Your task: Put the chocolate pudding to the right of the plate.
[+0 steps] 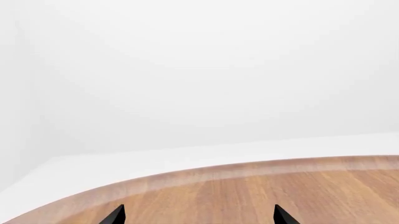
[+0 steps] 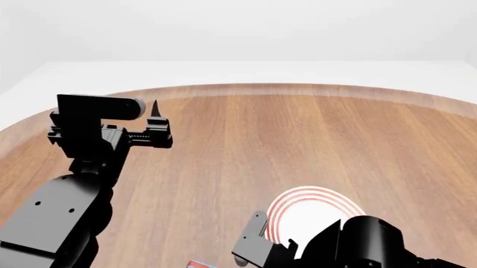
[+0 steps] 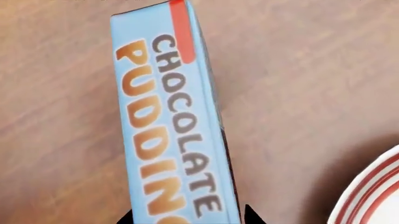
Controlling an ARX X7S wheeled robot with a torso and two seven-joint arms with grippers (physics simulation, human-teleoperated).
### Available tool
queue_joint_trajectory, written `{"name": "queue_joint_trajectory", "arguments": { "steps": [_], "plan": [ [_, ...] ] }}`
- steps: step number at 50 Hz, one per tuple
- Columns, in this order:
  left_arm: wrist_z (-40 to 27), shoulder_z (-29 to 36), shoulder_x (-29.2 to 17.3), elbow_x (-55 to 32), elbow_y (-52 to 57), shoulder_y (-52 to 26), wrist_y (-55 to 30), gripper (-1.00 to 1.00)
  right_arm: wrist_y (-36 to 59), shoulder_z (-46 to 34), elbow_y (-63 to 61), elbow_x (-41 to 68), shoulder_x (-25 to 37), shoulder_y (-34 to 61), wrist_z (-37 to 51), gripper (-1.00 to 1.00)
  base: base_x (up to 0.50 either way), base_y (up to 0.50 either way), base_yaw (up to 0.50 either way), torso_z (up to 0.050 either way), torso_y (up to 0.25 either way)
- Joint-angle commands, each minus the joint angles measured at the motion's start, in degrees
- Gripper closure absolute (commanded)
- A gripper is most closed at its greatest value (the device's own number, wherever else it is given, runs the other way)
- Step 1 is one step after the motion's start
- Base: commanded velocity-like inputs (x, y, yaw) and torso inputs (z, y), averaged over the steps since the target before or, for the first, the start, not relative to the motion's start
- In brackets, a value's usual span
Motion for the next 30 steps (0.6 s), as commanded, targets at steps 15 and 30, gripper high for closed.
{"name": "queue_joint_trajectory", "arguments": {
  "steps": [15, 30],
  "plan": [
    [-0.6, -0.3, -0.4, -0.7, 0.7, 0.2, -0.2, -1.00, -1.9, 3.6, -3.1, 2.4, 1.3, 2.0, 3.6, 1.00, 0.00, 0.00, 0.00, 0.000, 0.000],
    [-0.7, -0.2, -0.4, -1.0, 0.2, -0.1, 0.3, -1.00, 2.0, 12.7, 15.4, 8.5, 7.0, 17.9, 14.5, 1.00, 0.00, 0.00, 0.00, 0.000, 0.000]
  ]
}}
